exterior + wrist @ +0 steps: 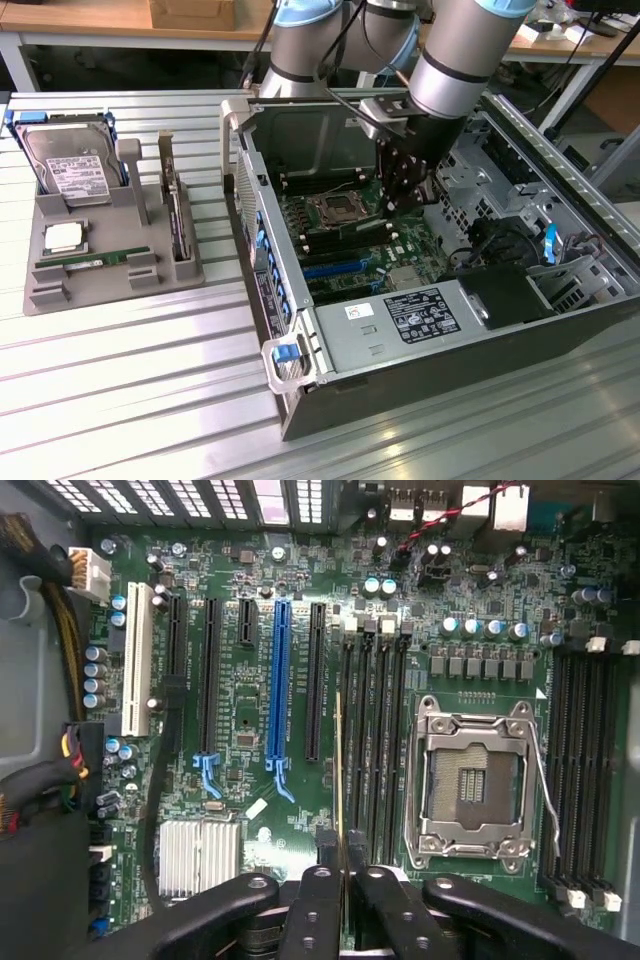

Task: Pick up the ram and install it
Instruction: 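Insert the ram into the slot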

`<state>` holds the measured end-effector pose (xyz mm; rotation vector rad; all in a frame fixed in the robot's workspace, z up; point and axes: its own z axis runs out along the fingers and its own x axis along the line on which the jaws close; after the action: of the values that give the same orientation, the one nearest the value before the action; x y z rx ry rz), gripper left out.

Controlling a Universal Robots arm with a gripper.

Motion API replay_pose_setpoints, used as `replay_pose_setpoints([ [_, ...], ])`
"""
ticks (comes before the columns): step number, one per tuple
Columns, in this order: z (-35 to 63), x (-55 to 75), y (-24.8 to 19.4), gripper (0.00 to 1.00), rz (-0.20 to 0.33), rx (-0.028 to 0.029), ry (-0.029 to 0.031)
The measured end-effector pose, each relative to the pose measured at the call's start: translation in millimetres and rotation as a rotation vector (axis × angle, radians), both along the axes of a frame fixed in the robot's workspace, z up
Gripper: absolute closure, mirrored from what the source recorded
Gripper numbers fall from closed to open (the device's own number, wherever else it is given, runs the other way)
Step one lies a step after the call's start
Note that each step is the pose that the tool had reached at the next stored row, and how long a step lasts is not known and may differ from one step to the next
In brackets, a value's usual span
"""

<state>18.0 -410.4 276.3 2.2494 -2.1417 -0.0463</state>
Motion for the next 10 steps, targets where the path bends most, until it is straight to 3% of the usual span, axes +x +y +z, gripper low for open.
replay_pose_setpoints([
  [3, 16.1, 0.0, 0.0, 0.88, 0.000, -0.0002, 0.0000],
  [6, 18.3, 0.0, 0.0, 0.88, 0.000, 0.0001, 0.0007],
  [7, 18.2, 0.0, 0.0, 0.88, 0.000, -0.0001, 0.0156],
  [8, 17.7, 0.0, 0.0, 0.88, 0.000, -0.0001, 0.0565],
  [9, 17.4, 0.0, 0.0, 0.88, 0.000, -0.0001, 0.0805],
  [10, 17.0, 0.1, 0.0, 0.88, 0.000, -0.0001, 0.1150],
])
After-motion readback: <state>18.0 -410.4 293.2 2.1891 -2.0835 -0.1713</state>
